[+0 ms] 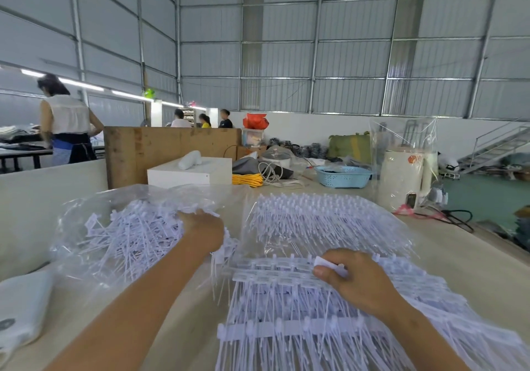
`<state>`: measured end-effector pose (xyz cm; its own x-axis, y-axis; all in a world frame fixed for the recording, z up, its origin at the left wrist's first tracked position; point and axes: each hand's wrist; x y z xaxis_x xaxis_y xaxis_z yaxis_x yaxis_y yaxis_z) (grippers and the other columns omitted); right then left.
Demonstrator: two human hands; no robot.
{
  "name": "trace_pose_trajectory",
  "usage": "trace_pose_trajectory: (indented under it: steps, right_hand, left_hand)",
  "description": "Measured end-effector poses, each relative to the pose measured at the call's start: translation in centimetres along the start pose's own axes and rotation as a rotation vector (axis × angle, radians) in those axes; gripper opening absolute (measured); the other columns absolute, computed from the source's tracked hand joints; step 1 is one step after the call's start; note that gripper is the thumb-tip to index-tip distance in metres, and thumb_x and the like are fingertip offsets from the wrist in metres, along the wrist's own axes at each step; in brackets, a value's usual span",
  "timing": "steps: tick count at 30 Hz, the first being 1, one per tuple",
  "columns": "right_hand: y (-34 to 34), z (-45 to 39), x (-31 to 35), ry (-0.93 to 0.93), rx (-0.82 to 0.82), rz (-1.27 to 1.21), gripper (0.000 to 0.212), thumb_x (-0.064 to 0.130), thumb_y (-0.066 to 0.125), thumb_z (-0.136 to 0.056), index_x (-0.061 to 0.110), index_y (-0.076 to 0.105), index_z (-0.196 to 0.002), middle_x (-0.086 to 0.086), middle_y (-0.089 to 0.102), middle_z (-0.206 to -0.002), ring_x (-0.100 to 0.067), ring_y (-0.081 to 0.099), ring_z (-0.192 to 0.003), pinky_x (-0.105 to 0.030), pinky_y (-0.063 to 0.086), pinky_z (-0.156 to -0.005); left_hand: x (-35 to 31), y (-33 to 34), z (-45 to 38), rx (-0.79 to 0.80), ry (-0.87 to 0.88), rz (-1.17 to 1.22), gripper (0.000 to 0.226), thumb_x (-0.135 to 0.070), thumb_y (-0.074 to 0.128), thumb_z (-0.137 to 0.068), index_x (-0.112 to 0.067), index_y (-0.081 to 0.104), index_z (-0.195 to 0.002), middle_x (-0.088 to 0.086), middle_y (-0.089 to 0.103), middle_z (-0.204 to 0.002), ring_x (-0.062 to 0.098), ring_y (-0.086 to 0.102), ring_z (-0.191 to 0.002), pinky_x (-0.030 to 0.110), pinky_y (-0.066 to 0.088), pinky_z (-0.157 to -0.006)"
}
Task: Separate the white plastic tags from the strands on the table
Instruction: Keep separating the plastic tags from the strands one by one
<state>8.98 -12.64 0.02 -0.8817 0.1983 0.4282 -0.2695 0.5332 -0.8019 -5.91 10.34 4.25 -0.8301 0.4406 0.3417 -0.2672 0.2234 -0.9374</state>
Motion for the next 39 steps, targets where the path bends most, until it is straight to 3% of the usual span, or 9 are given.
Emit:
trace_pose_trajectory:
  steps: [3,5,10,14,19,26,32,34,39]
  right_hand:
    - [-0.2,0.1,0.2,0.008,0.027,0.103,0.020,0.052,0.051,-0.089,0.033,0.056,-0.089,0.010,0.059,-0.080,-0.010,0.054,-0.074,-0.029,0.045,-0.070]
    - [-0.3,0.1,0.5,0.022,0.022,0.094,0.028,0.054,0.054,-0.086,0.031,0.052,-0.102,0.011,0.061,-0.087,-0.011,0.058,-0.083,-0.029,0.047,-0.073]
    - [-1.1,0.2,1.0,0.035,0.022,-0.123,0.040,0.031,0.070,-0.080,0.022,0.039,-0.102,0.006,0.062,-0.081,-0.017,0.061,-0.078,-0.037,0.049,-0.072]
    - [-2.2,0.4,0.6,0.081,0.137,-0.166,0.047,0.040,0.079,-0.068,0.028,0.045,-0.098,0.009,0.062,-0.078,-0.010,0.058,-0.074,-0.030,0.046,-0.070]
    - [-6.6,1.4,-0.5,0.323,0.341,0.143,0.061,0.068,0.075,-0.056,0.028,0.053,-0.097,0.010,0.057,-0.091,-0.007,0.056,-0.075,-0.023,0.042,-0.063]
    - [-10.5,1.1,1.1,0.185,0.040,0.524,0.082,0.099,0.030,-0.032,0.043,0.057,-0.086,0.028,0.038,-0.073,-0.002,0.048,-0.076,-0.025,0.035,-0.063]
    - [-6.8,0.9,-2.5,0.311,0.372,0.494,0.044,0.065,0.048,-0.084,0.030,0.060,-0.109,0.012,0.056,-0.115,-0.011,0.054,-0.102,-0.029,0.041,-0.087]
    - [-5.8,1.1,-2.9,0.257,0.462,0.418,0.030,0.055,0.051,-0.089,0.025,0.056,-0.090,0.010,0.052,-0.091,-0.010,0.051,-0.084,-0.025,0.039,-0.075]
    - [-6.9,1.0,-0.4,0.058,0.177,0.028,0.014,0.003,0.060,-0.084,0.009,0.063,-0.096,-0.002,0.063,-0.089,-0.023,0.060,-0.088,-0.034,0.047,-0.079]
  left_hand:
    - [-3.3,-2.8,4.4,-0.225,0.228,0.262,0.023,-0.029,0.047,-0.097,-0.012,0.063,-0.099,0.004,0.064,-0.098,0.025,0.061,-0.096,0.032,0.045,-0.079]
    - [-5.6,-3.9,7.2,-0.190,0.470,0.710,0.052,-0.054,0.043,-0.094,-0.011,0.055,-0.068,0.006,0.058,-0.067,0.022,0.058,-0.068,0.027,0.041,-0.061]
    - [-9.0,-3.6,9.7,0.060,0.745,1.131,0.046,-0.052,0.051,-0.091,-0.015,0.061,-0.064,0.001,0.065,-0.059,0.005,0.063,-0.056,0.020,0.052,-0.065]
    - [-9.0,-2.2,9.2,0.300,0.709,1.532,0.016,-0.015,0.059,-0.094,-0.011,0.057,-0.078,0.002,0.064,-0.058,0.010,0.066,-0.056,0.023,0.056,-0.059]
    - [-8.6,-1.7,9.3,0.437,0.523,1.852,0.010,-0.010,0.049,-0.098,-0.005,0.056,-0.092,0.006,0.070,-0.062,0.017,0.067,-0.053,0.022,0.053,-0.049]
    - [-9.0,-2.2,8.7,0.586,0.370,2.237,0.015,-0.007,0.050,-0.095,-0.003,0.055,-0.082,0.004,0.053,-0.050,0.008,0.044,-0.032,0.012,0.033,-0.032]
    - [-9.2,-0.8,9.0,0.448,0.369,1.999,0.015,-0.005,0.047,-0.097,0.000,0.054,-0.085,0.008,0.064,-0.053,0.016,0.061,-0.042,0.024,0.053,-0.044]
    - [-9.6,-0.2,9.4,0.476,0.422,1.901,0.008,-0.009,0.046,-0.099,-0.003,0.052,-0.096,0.009,0.070,-0.063,0.021,0.066,-0.049,0.028,0.055,-0.048]
    - [-9.6,-0.6,8.2,0.130,0.612,2.049,0.016,-0.020,0.049,-0.098,-0.008,0.051,-0.087,0.009,0.073,-0.074,0.020,0.067,-0.052,0.025,0.053,-0.048]
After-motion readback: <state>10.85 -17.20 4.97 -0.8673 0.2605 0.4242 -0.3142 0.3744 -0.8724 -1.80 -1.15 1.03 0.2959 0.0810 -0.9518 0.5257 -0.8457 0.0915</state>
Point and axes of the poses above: each hand's wrist, its own z-axis away from the middle knuckle, its own y-axis out of the palm, x = y × z
